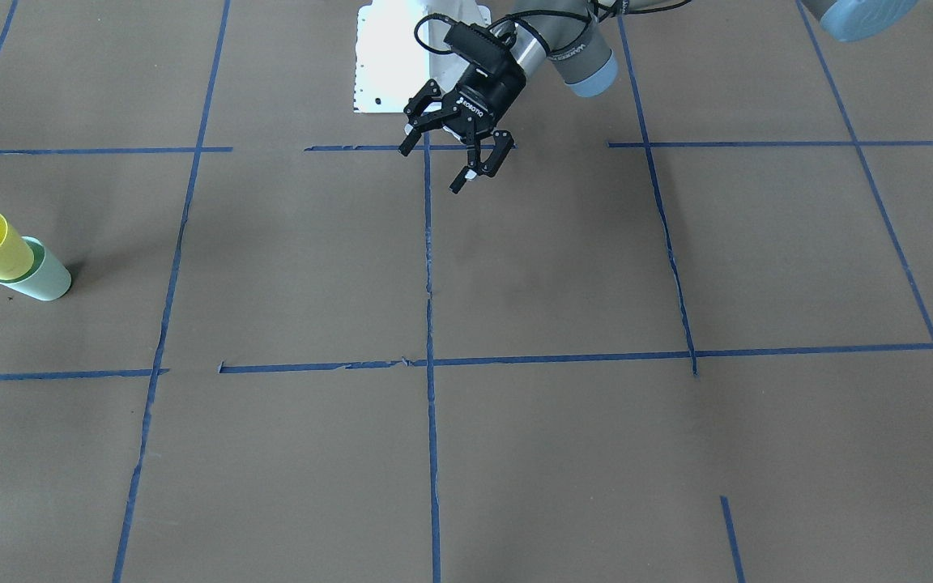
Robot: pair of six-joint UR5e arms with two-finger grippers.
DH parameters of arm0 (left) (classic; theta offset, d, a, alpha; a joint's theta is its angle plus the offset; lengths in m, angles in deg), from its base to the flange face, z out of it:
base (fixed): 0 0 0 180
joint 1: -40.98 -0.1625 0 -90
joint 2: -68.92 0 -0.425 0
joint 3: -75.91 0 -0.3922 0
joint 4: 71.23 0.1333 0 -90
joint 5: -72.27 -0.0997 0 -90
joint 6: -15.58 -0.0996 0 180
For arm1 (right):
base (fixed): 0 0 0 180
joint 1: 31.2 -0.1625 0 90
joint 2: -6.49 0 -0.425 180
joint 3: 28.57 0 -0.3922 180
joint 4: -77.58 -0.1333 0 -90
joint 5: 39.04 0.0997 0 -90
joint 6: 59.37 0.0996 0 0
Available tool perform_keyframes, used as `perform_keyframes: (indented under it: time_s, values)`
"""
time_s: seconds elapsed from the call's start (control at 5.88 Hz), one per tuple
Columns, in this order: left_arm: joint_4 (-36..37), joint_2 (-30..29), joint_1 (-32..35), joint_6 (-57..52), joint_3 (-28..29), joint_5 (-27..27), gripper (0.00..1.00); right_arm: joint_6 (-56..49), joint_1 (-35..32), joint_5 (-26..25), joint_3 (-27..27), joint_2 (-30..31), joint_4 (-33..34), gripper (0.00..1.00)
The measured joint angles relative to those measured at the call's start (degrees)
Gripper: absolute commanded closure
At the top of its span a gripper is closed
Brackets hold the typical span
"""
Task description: Transfer and stack yellow cup on green cup
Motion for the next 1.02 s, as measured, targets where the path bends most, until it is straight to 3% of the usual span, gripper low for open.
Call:
perform_keyframes:
  time_s: [0.17,0.34,0.85,1.02]
  values:
    - [0.0,-0.1,-0.1,0.0,0.0,-0.2,0.00,0.0,0.0,0.2,-0.4,-0.1,0.0,0.45]
    - [0.0,-0.1,-0.2,0.0,0.0,-0.5,0.00,0.0,0.1,0.6,-0.6,-0.3,-0.1,0.00]
    - [0.2,-0.2,-0.1,0.0,-0.7,-0.9,0.01,0.3,0.2,1.9,-0.1,-0.6,-0.2,0.00]
    - [0.8,-0.3,1.0,0.2,-1.1,-0.9,0.01,-0.7,-1.2,5.2,0.7,-1.2,-0.2,0.00]
